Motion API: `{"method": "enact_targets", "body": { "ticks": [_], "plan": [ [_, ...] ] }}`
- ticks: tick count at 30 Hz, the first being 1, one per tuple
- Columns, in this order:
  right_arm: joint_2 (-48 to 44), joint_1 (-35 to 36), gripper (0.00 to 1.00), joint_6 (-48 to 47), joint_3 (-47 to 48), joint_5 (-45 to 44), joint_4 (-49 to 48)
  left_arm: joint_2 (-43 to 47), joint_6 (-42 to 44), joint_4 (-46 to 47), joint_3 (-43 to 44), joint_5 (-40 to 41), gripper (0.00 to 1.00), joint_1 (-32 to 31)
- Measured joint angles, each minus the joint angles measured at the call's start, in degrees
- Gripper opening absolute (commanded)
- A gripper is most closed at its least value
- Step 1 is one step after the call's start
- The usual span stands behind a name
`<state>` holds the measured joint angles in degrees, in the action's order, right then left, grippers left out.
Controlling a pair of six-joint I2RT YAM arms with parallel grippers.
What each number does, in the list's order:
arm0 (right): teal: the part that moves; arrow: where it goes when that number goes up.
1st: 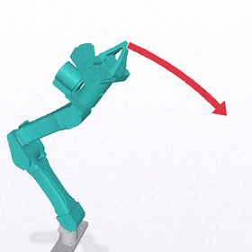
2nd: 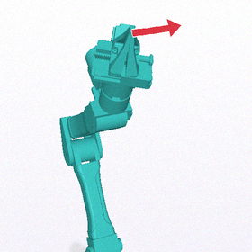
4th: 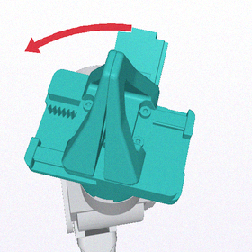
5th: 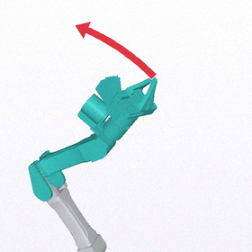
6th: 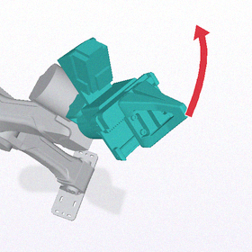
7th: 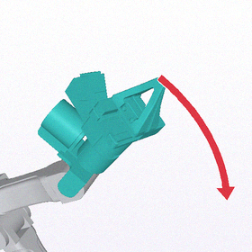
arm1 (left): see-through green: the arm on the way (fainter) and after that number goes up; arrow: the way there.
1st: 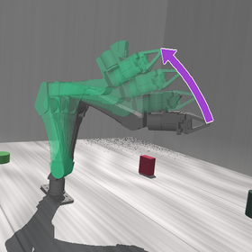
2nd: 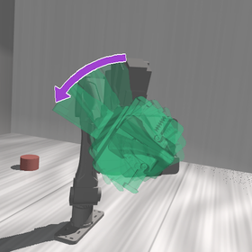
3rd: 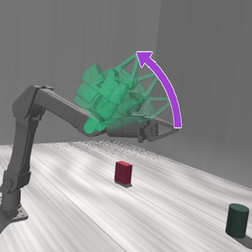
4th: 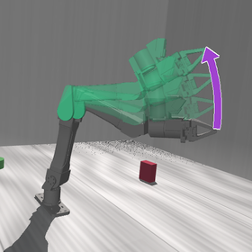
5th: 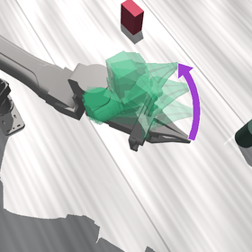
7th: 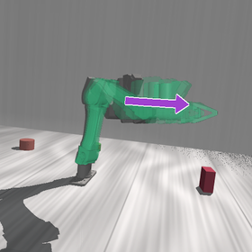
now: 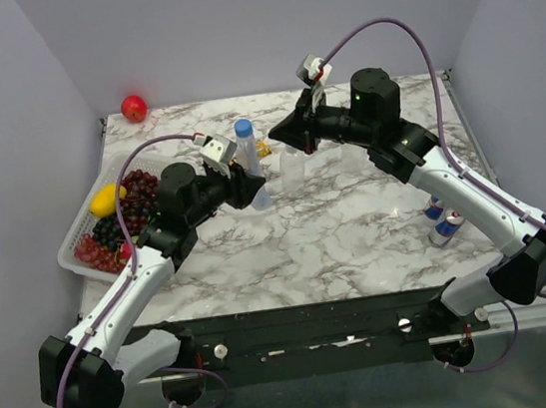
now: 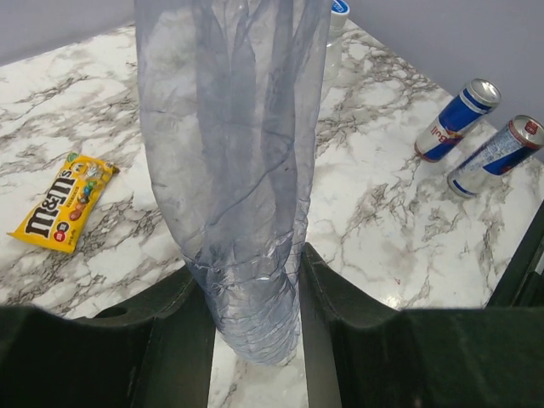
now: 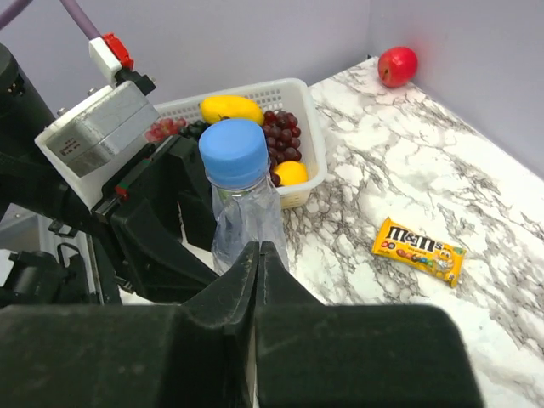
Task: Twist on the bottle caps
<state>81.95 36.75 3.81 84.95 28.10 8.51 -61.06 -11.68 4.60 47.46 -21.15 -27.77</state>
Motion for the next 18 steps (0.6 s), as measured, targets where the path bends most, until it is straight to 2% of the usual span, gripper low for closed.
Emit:
{"method": "enact_targets", "body": {
  "ticks": [3,6,12,17,18],
  "plan": [
    [0.00,0.07,0.56,0.70,0.00,-0.42,0.20,0.22,0.15,-0.28,-0.04,0.17,0.00,0.00],
    [0.00,0.07,0.67,0.83,-0.07,0.48,0.02,1.36,1.29,-0.83,-0.66,-0.31,0.00,0.00],
    [0.02,0.07,0.72,2.12,-0.70,7.43,-2.38,4.57,4.59,-0.98,-2.93,-6.60,0.00,-0.09],
    [1.55,0.83,0.71,3.67,-0.37,13.81,-4.94,4.52,5.88,-1.20,-3.34,-10.88,0.00,-0.26],
    [2.08,1.14,0.68,3.85,-0.26,14.53,-5.18,4.52,6.19,-1.20,-3.34,-11.34,0.00,-0.37]
  ]
}}
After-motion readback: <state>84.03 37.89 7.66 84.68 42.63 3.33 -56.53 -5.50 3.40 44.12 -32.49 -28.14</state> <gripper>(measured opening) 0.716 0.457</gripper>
